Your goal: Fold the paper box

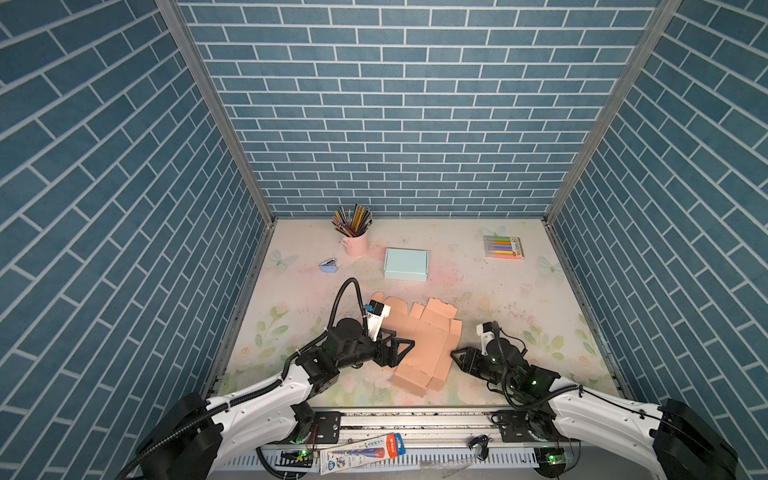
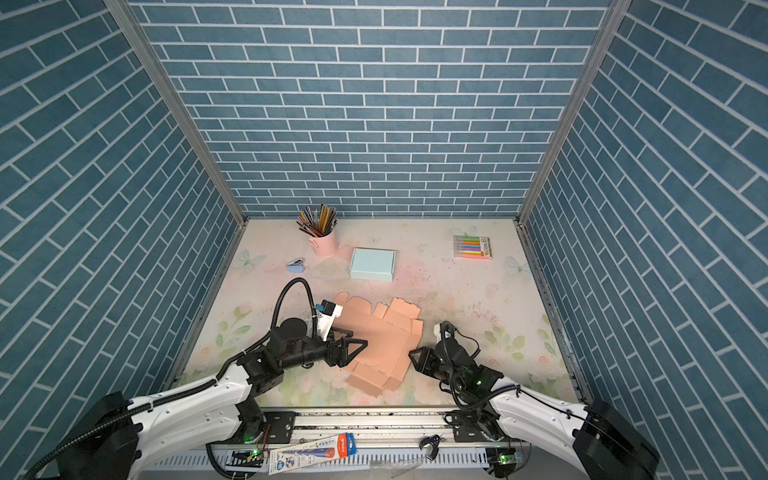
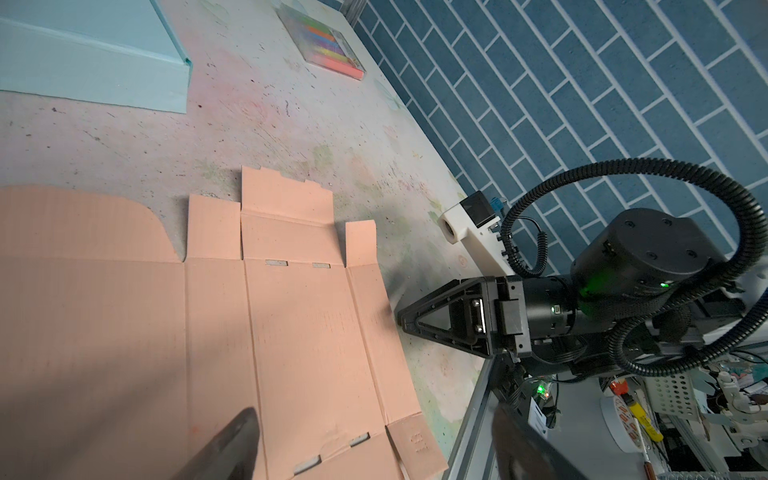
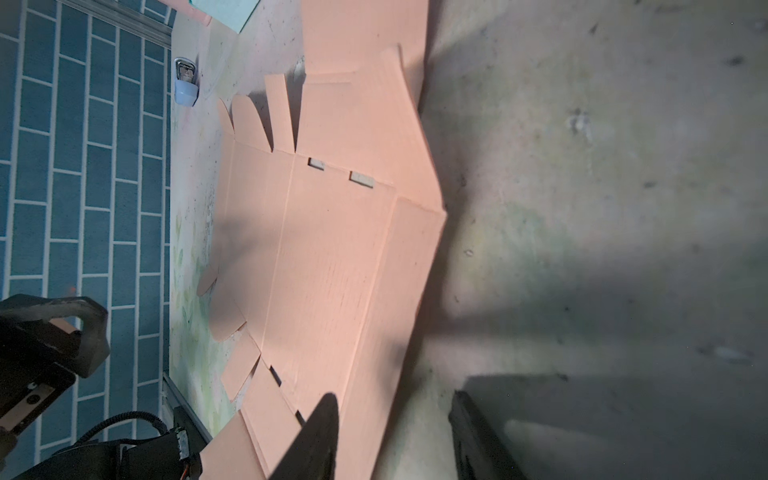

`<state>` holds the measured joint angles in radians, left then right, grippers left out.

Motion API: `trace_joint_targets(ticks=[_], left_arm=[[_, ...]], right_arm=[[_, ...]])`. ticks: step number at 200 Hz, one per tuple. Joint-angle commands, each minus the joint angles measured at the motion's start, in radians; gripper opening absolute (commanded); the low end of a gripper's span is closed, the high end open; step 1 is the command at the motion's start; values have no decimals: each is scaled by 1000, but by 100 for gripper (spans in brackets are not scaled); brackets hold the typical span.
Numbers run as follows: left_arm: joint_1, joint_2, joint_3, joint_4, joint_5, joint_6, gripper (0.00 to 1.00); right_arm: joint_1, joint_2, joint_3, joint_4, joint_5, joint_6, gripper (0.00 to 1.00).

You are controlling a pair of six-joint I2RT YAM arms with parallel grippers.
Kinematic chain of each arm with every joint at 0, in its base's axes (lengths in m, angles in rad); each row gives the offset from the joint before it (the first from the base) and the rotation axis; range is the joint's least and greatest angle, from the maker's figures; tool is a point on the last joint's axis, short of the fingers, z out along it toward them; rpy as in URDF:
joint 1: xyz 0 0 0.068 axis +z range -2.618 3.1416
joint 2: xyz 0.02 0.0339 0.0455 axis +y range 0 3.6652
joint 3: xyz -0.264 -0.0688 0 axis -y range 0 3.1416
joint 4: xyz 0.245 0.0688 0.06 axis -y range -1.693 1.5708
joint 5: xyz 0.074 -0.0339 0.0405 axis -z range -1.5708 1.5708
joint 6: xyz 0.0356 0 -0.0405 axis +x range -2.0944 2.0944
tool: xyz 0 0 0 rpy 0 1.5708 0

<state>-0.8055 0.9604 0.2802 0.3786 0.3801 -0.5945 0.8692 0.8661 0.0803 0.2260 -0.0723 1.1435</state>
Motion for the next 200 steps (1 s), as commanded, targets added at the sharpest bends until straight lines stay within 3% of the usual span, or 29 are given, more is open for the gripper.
trace_joint_targets(ticks=[1,62,200], left_arm=[[-9,-4,24,0,-16,5,88],[-8,-2,24,-7,-25,10,88],[-8,-21,1,-18,-40,10,88]], right_arm=[[-8,27,-15,72,-19,-7,45],[-34,135,-12,184,-62,-14,41],[-56,269,44,229,-99,-47,32]])
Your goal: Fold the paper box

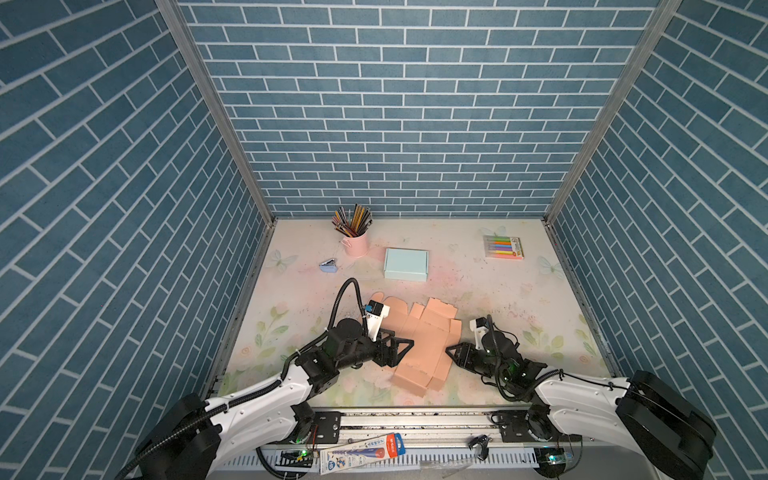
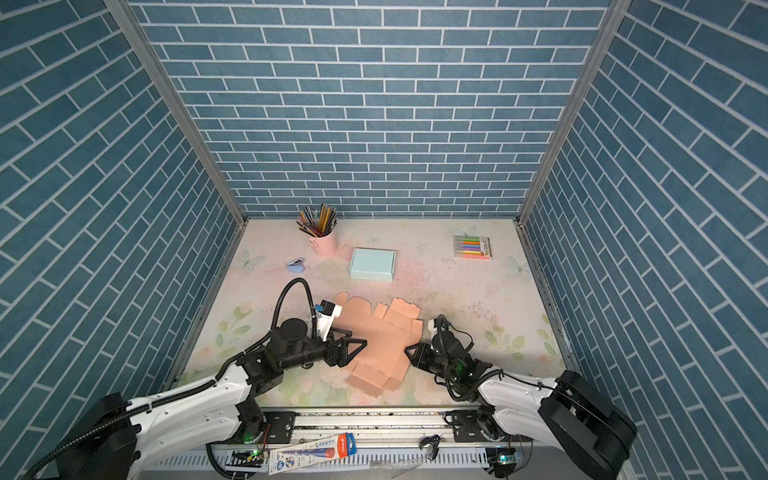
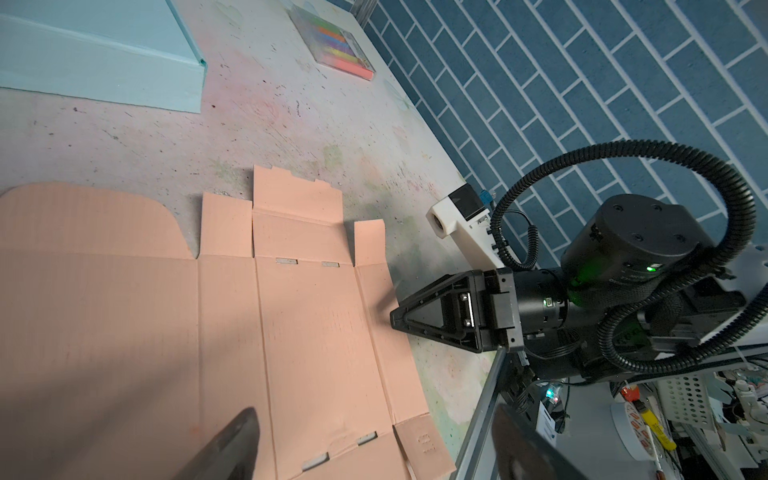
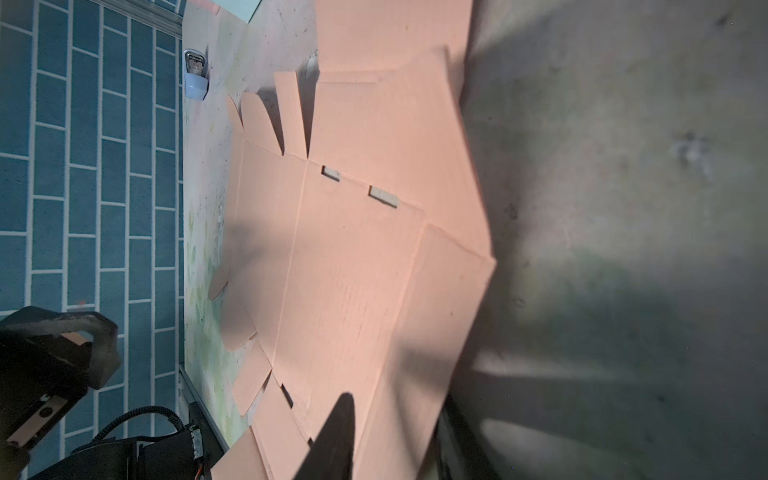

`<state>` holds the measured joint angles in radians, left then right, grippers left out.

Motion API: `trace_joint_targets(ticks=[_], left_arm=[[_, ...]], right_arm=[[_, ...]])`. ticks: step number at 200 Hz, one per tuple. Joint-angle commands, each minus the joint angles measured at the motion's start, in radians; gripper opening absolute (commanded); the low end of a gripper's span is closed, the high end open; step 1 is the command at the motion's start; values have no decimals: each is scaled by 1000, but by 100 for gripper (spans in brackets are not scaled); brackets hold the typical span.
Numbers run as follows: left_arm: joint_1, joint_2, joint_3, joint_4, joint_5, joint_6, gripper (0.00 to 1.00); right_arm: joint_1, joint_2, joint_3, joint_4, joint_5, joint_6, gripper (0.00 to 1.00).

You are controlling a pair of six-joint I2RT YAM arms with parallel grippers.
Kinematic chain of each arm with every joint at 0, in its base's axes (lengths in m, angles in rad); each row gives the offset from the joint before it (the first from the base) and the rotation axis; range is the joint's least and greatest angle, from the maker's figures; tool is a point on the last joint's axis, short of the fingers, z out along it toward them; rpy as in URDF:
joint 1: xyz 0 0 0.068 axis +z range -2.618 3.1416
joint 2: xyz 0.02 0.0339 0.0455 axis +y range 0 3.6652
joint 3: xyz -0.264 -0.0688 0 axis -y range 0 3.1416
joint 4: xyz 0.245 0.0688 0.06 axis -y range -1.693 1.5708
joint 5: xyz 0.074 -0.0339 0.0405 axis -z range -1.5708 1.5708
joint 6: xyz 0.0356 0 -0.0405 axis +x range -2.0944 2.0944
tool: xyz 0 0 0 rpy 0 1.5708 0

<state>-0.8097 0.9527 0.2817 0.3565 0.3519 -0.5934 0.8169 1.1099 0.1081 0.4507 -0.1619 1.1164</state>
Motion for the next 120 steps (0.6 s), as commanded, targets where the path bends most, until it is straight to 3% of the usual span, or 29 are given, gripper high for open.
trace_joint_targets(ticks=[1,120], left_arm=[[-4,-14,-1,4,-12,9,88],[-4,-27,-17,-1,-26,6,88]], right_arm=[[-4,26,16,5,-9,-20,32],[-30,9,28,-40,25,-78,12]])
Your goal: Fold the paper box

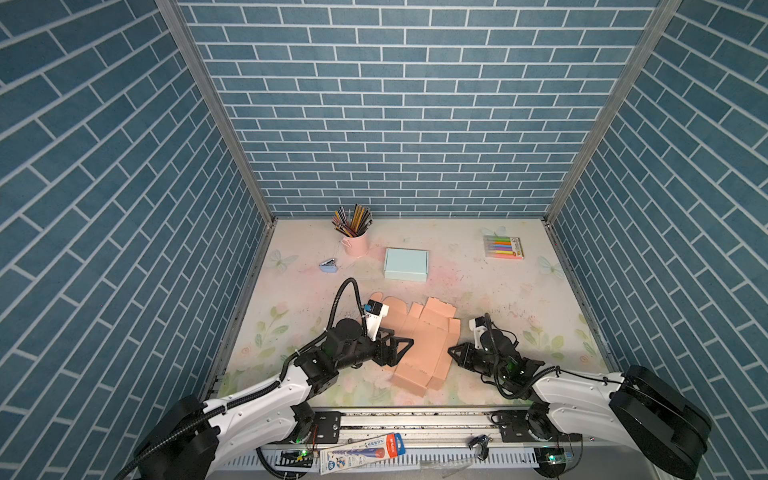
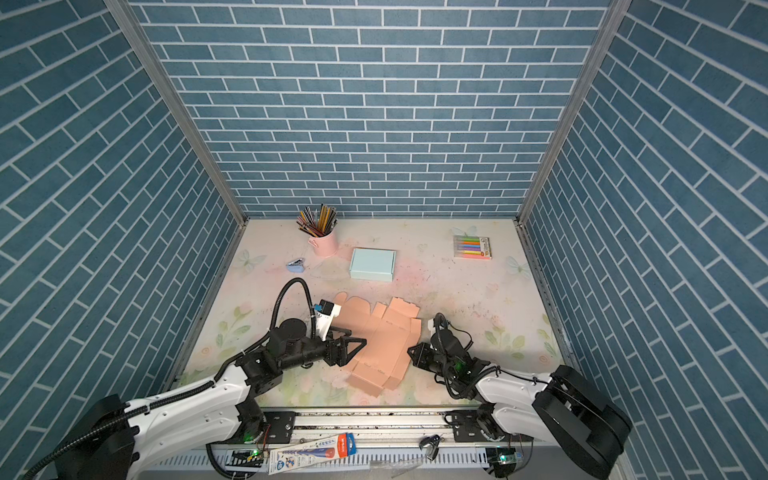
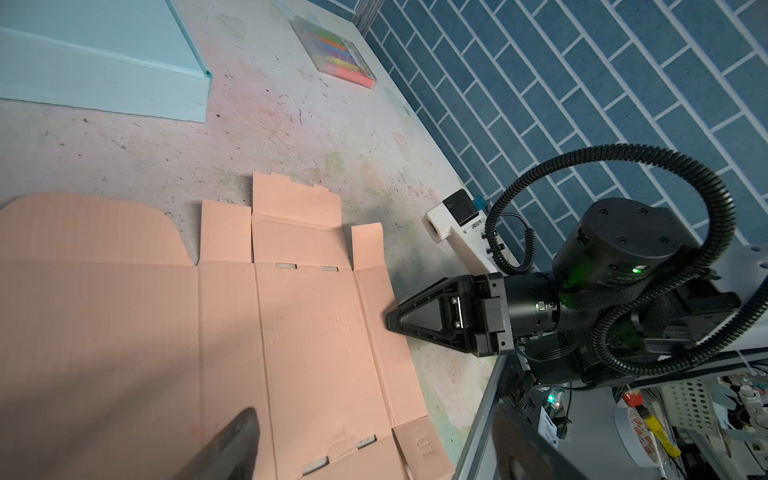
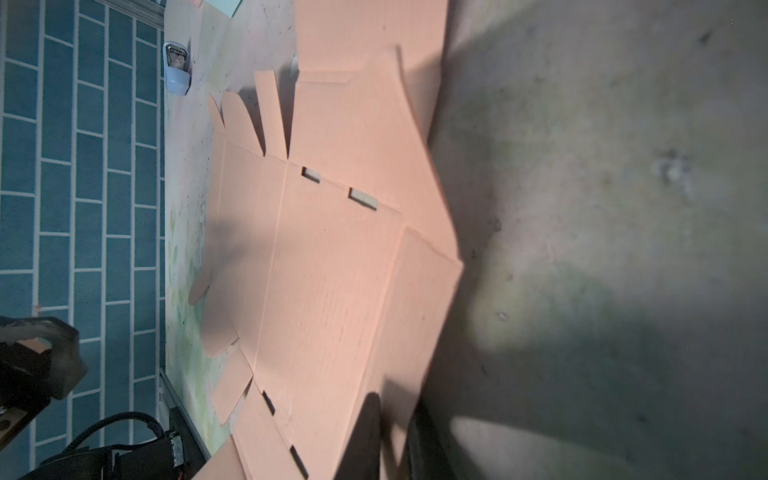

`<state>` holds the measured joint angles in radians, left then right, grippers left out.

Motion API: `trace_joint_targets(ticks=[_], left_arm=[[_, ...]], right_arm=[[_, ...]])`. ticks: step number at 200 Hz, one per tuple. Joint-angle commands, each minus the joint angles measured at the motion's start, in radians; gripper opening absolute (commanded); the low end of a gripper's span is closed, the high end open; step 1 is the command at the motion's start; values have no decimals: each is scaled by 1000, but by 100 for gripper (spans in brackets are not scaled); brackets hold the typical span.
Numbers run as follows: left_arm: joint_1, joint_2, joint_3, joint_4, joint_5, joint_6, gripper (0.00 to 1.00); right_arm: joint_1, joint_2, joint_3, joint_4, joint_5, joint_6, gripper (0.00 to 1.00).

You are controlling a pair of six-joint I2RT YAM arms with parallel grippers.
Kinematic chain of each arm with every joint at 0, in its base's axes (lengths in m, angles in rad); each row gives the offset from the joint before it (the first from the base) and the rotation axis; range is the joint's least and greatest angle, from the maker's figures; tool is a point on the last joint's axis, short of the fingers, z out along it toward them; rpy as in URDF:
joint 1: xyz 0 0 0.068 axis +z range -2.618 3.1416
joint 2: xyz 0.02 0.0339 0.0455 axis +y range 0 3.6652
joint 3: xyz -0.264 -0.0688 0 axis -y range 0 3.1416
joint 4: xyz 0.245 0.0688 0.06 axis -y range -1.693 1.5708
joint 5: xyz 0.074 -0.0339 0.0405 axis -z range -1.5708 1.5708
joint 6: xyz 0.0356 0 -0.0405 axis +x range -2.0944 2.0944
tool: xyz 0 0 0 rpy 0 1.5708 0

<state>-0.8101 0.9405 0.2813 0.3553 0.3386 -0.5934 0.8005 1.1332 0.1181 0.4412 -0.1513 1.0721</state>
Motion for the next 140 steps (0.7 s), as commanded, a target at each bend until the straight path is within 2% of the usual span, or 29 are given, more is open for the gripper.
trace_joint_targets(ticks=[1,50,96,140], left_arm=[[-4,-15,-17,1,-12,6,88],[-5,-44,-20,-38,-30,15,88],[-5,-21,-49,-34,-66,6,88],[-4,-35,-60,-49,-80,10,88]], right_arm=[[-14,-16,18,-29,14,-35,12],[-52,-65,20,-75,-16,-69,10],[-125,-124,135,-378,-48,-231,8],[-239,-72,210,-432,-127,-339,7]])
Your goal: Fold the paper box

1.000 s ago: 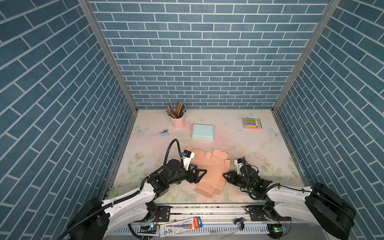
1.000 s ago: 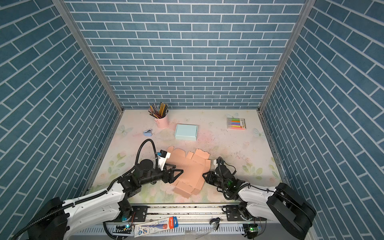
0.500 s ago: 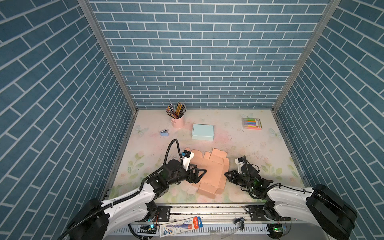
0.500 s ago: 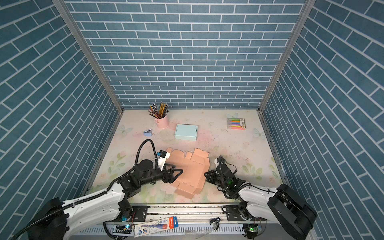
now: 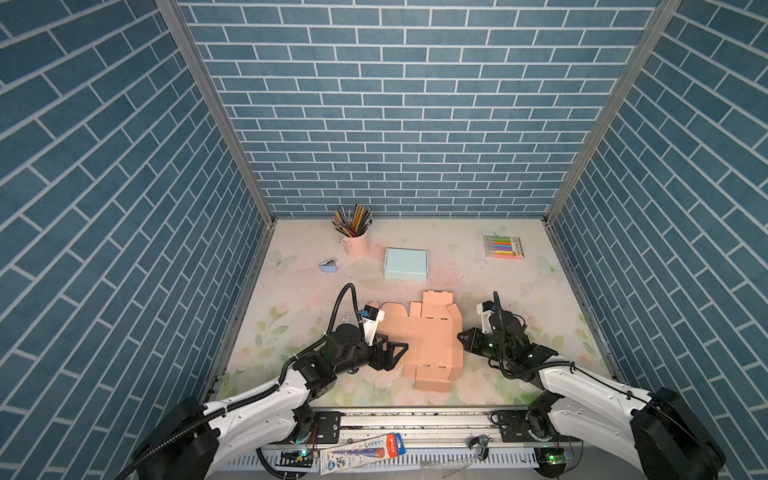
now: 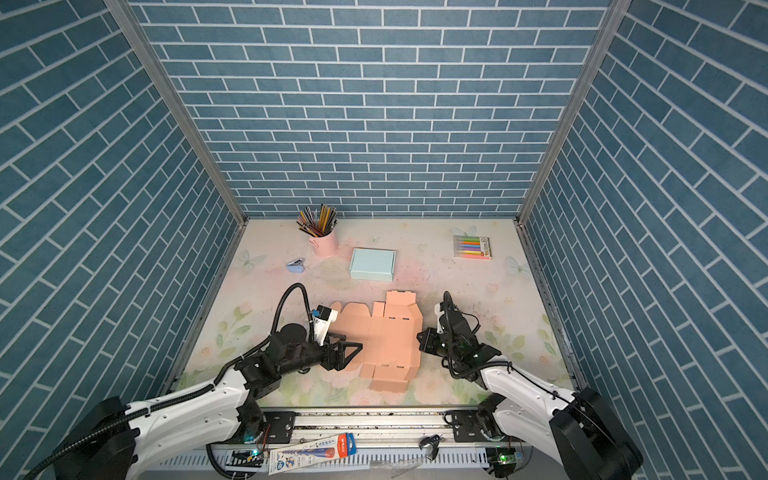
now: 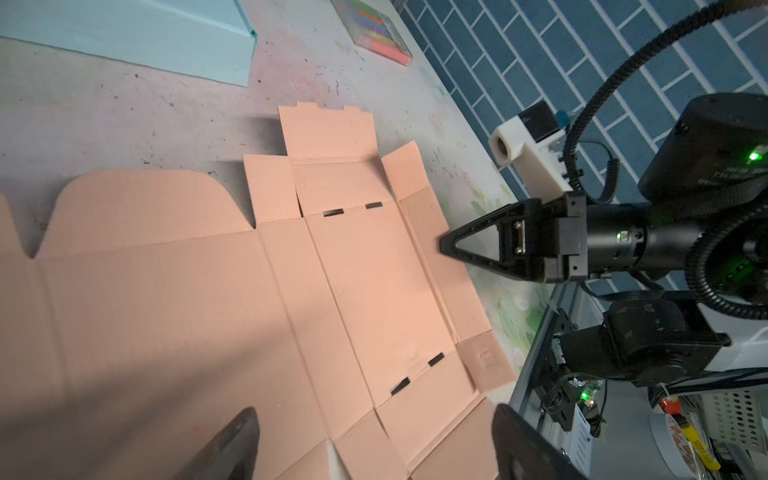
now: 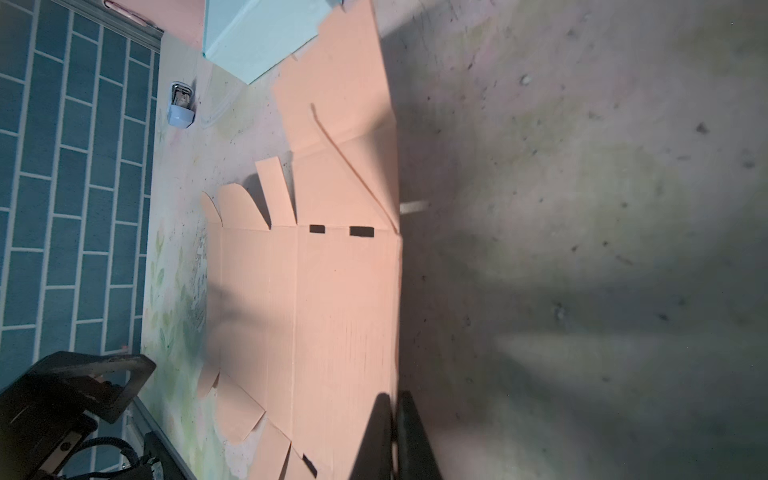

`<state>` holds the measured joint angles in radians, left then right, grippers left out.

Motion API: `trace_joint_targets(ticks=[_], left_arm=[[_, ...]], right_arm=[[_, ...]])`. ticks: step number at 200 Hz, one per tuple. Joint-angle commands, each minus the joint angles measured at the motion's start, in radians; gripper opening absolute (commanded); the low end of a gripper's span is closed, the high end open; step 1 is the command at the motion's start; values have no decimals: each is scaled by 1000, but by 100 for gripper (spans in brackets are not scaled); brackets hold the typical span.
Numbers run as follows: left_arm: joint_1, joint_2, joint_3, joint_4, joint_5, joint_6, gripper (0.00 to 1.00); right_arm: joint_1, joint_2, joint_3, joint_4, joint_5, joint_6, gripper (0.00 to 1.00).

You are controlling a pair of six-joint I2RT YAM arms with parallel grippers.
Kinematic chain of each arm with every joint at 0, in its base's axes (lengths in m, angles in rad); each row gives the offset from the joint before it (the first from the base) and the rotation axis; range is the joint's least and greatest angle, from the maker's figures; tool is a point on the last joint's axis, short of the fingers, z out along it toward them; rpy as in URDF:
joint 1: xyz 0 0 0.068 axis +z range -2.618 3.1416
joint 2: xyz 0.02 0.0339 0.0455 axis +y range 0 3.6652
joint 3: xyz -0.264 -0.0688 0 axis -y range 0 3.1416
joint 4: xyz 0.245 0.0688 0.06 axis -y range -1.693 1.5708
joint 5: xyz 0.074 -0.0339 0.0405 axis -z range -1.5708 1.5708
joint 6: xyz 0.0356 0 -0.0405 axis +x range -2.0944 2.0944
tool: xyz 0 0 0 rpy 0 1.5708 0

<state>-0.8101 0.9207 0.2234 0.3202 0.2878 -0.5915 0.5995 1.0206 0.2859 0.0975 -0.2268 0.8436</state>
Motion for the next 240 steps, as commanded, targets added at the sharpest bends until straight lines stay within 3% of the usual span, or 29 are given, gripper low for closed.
trace_joint_targets(ticks=[1,65,106,145,211,240], left_arm=[[-4,-15,-1,-16,-30,9,88],[-3,-30,9,-50,-44,34,88],[-3,-39,4,-56,-52,39,88],[-1,-27,13,-55,-51,44,88],[0,-35,12,-53,-47,38,88],[-1,-57,3,-63,-52,34,88]], right_arm=[[-40,45,45,-90,-53,-113,7],[-73,297,202,-116,-136,-228,11],[-78,253,159,-24,-131,-176,34],[-78,189,83,50,-143,-102,41],[-79,234,-18,223,-202,-29,40],[-80,234,-24,229,-196,-36,28]])
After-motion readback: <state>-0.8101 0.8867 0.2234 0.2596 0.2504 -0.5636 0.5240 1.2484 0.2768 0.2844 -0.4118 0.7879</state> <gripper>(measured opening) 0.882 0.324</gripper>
